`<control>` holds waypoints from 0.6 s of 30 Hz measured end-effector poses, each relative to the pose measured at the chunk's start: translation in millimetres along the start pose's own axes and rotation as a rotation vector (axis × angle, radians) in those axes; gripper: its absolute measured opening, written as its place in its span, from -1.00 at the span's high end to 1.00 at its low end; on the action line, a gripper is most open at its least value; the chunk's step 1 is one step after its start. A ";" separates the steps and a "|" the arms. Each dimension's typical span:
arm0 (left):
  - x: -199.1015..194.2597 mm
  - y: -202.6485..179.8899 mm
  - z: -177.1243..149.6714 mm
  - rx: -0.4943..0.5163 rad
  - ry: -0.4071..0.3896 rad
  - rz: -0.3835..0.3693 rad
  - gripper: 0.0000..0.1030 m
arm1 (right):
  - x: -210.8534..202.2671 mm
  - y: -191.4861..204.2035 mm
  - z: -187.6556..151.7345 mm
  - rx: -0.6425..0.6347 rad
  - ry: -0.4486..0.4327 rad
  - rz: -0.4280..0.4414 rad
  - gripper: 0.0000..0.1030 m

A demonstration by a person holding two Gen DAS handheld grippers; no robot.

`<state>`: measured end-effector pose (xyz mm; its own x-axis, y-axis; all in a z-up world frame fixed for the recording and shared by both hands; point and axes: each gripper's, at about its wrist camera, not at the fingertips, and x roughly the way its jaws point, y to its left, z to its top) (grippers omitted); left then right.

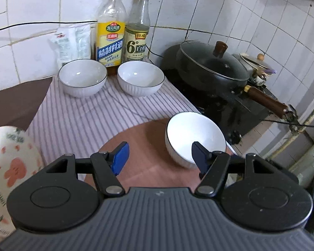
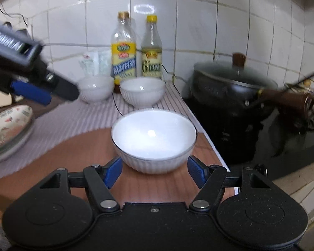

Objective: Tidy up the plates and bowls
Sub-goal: 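Move the left gripper to the white bowl on the brown board, grasp rim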

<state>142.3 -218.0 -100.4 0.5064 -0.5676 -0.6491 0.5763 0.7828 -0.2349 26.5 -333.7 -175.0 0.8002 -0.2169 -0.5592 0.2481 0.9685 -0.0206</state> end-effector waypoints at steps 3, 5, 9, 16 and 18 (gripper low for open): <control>25.2 -5.9 0.7 0.002 0.021 -0.033 -0.33 | 11.0 0.0 -7.9 -0.003 0.019 0.002 -0.42; 40.3 -9.8 -0.5 0.000 0.035 -0.027 -0.34 | 20.4 -1.8 -12.4 0.022 0.028 -0.001 -0.46; 70.2 -14.3 -4.1 0.003 0.083 -0.009 -0.34 | 33.8 -4.2 -18.9 0.055 0.003 -0.030 -0.75; 94.9 -2.3 -2.5 -0.078 0.131 -0.035 -0.34 | 52.3 -4.3 -20.0 0.046 -0.005 0.006 -0.80; 100.7 1.0 -0.5 -0.097 0.142 -0.047 -0.28 | 58.0 -3.7 -19.0 0.043 -0.012 0.012 -0.80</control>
<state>193.6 -274.3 -166.4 0.3809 -0.5676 -0.7299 0.5292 0.7812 -0.3313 61.6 -347.5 -223.1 0.8098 -0.2066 -0.5491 0.2611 0.9651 0.0220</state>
